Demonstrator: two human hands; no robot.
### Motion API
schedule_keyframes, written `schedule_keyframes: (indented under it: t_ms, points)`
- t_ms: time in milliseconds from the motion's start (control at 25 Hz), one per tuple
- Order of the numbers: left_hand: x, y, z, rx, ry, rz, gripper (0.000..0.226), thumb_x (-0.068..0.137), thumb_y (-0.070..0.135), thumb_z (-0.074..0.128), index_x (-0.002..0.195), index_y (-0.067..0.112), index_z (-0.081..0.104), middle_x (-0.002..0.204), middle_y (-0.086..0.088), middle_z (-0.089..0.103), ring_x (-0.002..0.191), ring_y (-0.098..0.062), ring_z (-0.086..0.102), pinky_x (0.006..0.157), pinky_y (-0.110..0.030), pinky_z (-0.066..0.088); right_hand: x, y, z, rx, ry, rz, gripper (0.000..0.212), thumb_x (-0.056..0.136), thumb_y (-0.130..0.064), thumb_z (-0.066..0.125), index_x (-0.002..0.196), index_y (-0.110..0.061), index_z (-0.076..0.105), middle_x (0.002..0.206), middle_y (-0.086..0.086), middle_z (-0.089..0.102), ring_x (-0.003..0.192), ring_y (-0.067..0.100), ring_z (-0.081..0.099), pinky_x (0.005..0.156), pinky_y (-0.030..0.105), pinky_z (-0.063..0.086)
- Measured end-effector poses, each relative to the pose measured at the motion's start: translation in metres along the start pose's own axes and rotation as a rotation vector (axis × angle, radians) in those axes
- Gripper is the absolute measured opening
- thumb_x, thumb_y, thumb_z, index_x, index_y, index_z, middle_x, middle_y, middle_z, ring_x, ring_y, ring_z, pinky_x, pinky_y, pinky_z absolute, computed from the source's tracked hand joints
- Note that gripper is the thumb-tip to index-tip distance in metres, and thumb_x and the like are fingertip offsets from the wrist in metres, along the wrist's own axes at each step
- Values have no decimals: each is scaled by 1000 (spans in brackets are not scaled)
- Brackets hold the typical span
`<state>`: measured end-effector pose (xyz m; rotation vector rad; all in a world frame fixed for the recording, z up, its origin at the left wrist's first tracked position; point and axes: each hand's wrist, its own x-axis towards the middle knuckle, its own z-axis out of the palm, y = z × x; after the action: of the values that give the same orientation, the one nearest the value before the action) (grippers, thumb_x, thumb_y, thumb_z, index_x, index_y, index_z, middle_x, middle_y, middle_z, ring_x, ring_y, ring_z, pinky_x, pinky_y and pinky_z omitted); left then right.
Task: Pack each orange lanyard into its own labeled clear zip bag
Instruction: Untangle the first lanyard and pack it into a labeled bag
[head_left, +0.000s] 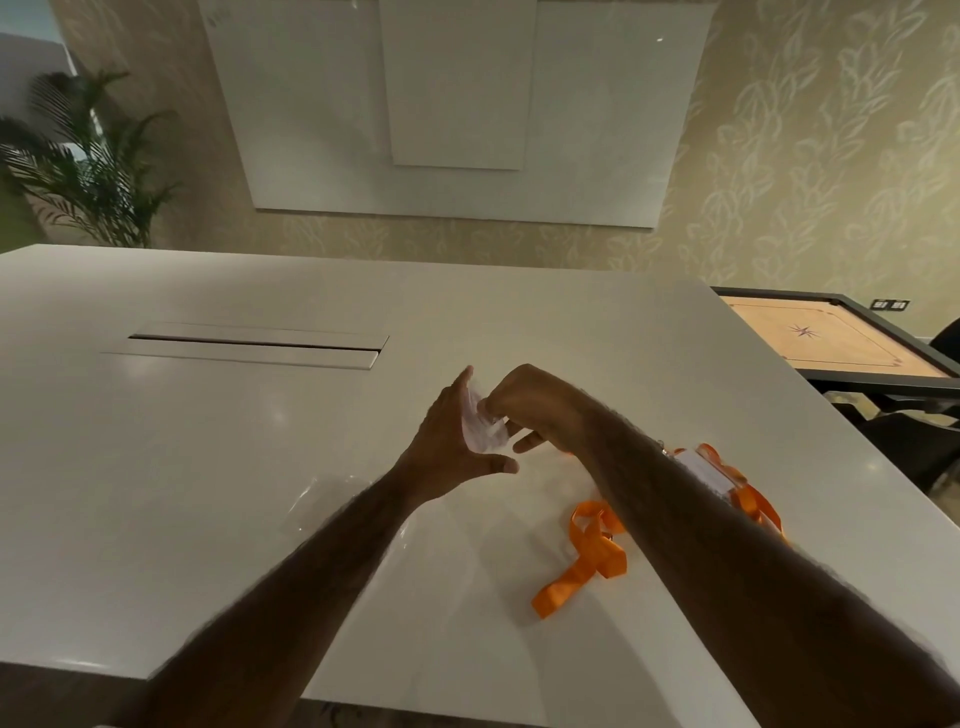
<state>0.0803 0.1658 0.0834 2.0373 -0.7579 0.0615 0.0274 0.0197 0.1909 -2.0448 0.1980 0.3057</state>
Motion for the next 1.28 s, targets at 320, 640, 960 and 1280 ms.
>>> schedule_keyframes:
  t_ms: [320, 640, 960, 1280]
  points:
    - [-3, 0, 7, -45, 184, 13, 76, 64, 37, 87, 120, 57, 39, 137, 1, 46, 127, -26, 55, 100, -48, 52, -9, -14, 10, -157, -124, 95, 52, 98, -47, 54, 137, -12, 54, 151, 8, 43, 140, 32, 39, 104, 58, 45]
    - [-5, -5, 6, 69, 264, 27, 75, 69, 38, 85, 126, 31, 36, 124, 13, 50, 116, -2, 50, 89, -8, 38, -3, -11, 4, -192, 48, -5, 25, 96, -14, 51, 113, -1, 62, 118, 14, 69, 99, 25, 66, 82, 37, 54]
    - [-6, -11, -3, 72, 260, 17, 77, 68, 38, 88, 124, 32, 36, 121, 11, 53, 112, -5, 51, 83, -5, 37, -14, 7, -22, 18, 37, -234, 31, 99, -15, 58, 130, -12, 64, 121, 10, 67, 97, 33, 72, 81, 47, 60]
    - [-3, -13, 3, 53, 214, 35, 75, 70, 45, 84, 126, 34, 35, 118, 18, 50, 118, -8, 49, 88, -17, 38, -27, 93, -24, -1049, -364, 190, 108, 71, -43, 87, 158, -20, 27, 159, 4, 37, 145, 27, 36, 113, 32, 30]
